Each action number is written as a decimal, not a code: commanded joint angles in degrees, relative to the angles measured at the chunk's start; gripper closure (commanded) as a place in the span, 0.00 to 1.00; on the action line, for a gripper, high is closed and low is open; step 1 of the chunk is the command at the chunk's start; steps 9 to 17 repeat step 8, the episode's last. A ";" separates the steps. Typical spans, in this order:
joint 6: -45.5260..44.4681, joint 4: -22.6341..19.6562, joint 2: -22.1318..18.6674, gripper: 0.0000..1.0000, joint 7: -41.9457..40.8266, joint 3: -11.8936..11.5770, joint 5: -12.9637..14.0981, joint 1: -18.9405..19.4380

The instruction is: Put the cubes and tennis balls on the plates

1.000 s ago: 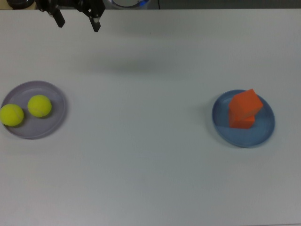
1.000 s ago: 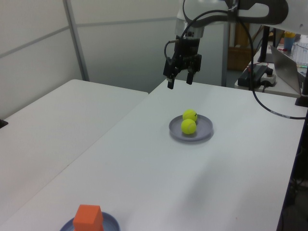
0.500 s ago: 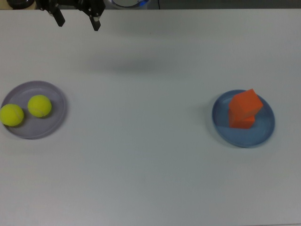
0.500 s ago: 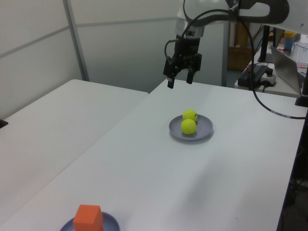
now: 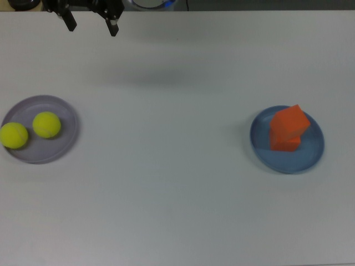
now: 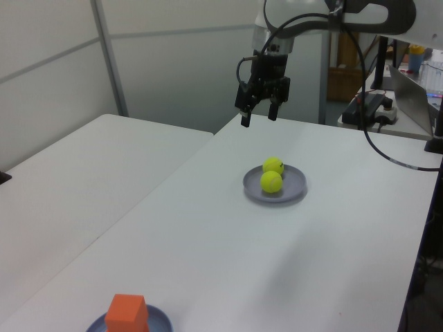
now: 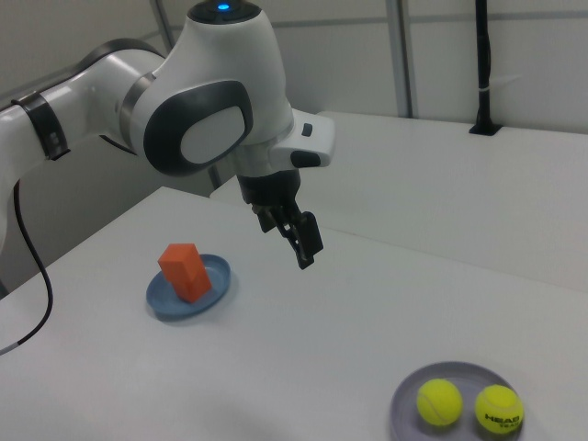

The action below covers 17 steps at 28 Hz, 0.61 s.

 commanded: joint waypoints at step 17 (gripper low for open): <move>-0.83 -1.17 -1.78 0.00 0.76 0.28 -1.00 -0.01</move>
